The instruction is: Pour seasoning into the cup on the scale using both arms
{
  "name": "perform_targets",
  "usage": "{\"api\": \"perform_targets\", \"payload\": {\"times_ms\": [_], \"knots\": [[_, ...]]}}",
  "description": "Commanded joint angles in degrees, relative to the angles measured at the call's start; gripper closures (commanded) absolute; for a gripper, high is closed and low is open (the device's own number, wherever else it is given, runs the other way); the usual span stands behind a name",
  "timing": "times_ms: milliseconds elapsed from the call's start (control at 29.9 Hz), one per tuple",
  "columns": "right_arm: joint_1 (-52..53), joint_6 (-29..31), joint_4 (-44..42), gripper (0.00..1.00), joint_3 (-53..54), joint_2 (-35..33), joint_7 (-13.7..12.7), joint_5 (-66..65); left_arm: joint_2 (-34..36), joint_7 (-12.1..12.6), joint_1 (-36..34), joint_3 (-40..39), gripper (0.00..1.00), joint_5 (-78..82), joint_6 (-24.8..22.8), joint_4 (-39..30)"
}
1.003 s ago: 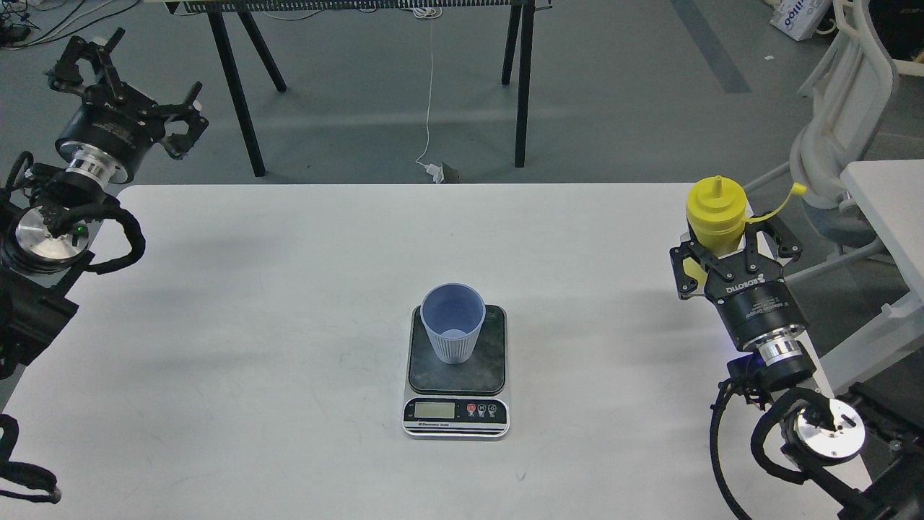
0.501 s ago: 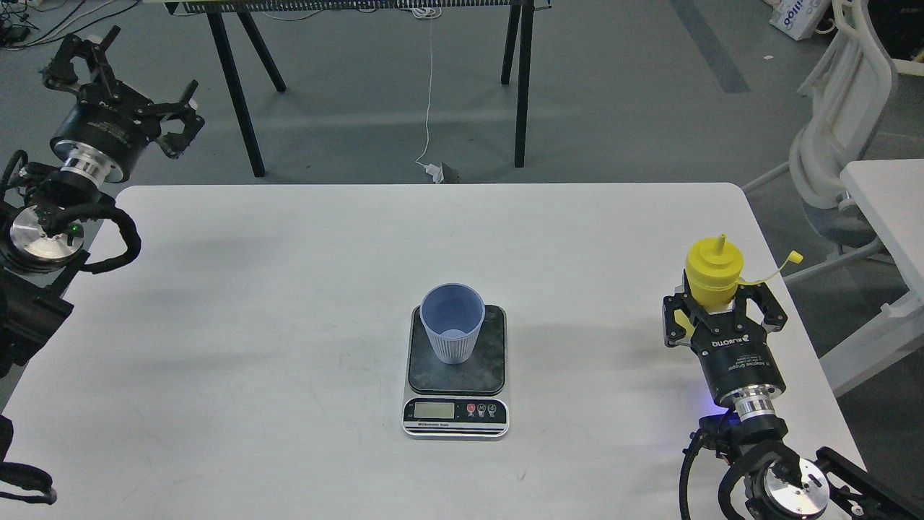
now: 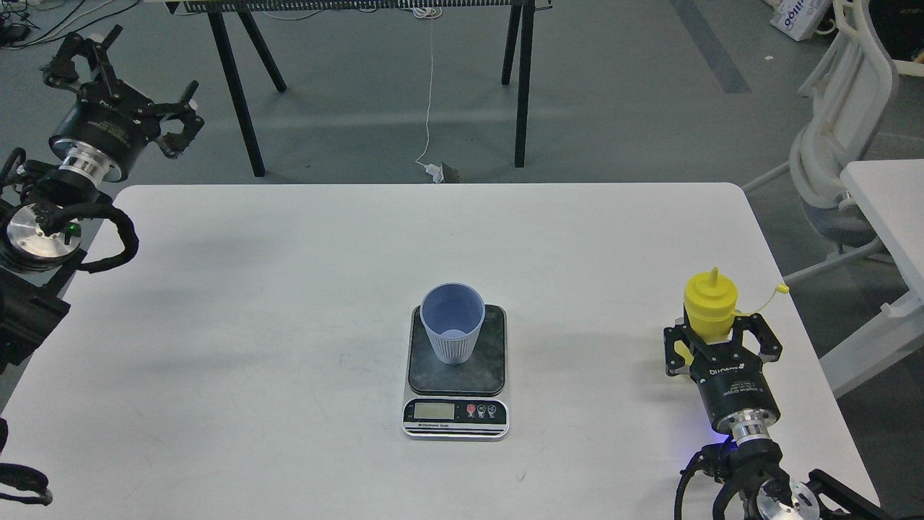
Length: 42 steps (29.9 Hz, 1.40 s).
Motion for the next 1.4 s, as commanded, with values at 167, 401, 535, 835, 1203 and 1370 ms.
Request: {"api": "perform_targets", "payload": {"times_ms": [167,401,535,835,1203,1370], "knots": [[-1.98,-0.08,-0.17,0.14,-0.03,0.09,0.16,0.13,-0.07,-0.02,-0.17,-0.08,0.01,-0.09,0.00,-0.11],[-5.40,-0.08,1.41,0.01,0.24,-0.17,0.51,0.05,0.11,-0.02,-0.08,0.00,0.01,-0.09,0.00,-0.11],[-8.04,-0.08,3.70,0.01,-0.02,-1.13,0.43,-0.04,0.11,-0.02,-0.08,-0.08,0.00,-0.09,0.00,-0.11],[-15.25,-0.08,7.74,0.01,0.06,-11.23,0.43,-3.29,0.11,-0.02,-0.08,-0.08,0.01,-0.09,0.00,-0.11],[-6.40,-0.08,-3.65,0.01,9.89,-24.78,0.51,-7.86,0.37,-0.11,0.10,-0.08,0.00,-0.18,0.00,0.07],[8.98,-0.08,-15.09,0.01,10.00,-25.31,-0.63,-8.30,-0.16,-0.20,0.18,-0.70,0.00,-0.61,0.00,0.16]]}}
